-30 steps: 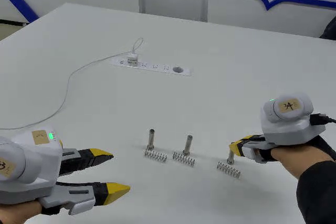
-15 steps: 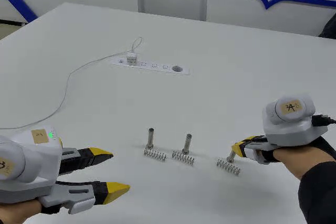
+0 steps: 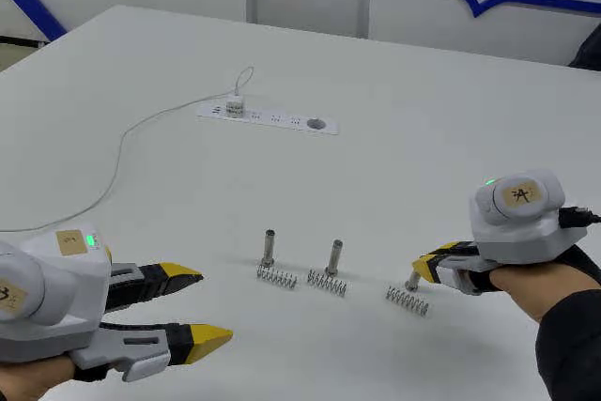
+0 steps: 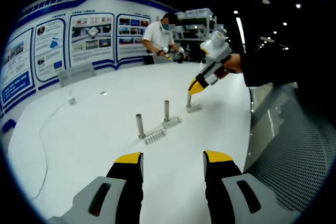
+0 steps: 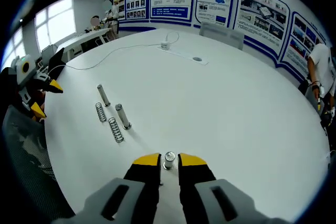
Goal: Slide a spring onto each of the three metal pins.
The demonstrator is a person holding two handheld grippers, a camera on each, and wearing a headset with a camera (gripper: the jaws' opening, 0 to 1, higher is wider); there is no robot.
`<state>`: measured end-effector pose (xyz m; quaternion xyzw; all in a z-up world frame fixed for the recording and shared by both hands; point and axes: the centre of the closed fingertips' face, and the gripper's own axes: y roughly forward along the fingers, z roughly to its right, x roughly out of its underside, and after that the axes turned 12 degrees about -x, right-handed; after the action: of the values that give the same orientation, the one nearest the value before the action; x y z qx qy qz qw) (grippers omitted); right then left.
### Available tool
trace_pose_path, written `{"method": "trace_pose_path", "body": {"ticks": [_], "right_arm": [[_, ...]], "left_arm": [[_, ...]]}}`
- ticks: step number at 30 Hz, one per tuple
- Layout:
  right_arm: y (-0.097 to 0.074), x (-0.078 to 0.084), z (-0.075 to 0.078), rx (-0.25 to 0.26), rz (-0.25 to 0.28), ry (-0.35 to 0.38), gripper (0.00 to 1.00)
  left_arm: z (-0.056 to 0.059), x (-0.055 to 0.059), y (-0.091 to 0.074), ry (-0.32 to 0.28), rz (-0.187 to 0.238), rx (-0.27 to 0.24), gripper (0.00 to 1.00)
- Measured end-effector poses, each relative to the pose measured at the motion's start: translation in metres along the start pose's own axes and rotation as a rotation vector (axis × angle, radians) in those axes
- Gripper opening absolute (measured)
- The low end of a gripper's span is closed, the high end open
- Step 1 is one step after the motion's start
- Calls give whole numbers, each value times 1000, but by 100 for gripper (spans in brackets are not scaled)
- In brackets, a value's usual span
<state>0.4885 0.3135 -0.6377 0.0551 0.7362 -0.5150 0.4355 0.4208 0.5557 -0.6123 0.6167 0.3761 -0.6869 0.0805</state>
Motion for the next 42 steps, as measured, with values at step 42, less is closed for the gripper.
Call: {"method": "trace_pose_path", "body": {"ticks": [42], "right_arm": [[12, 47, -26, -191, -231, -206, 14]], "left_arm": [[1, 1, 1, 9, -11, 13, 46]]}}
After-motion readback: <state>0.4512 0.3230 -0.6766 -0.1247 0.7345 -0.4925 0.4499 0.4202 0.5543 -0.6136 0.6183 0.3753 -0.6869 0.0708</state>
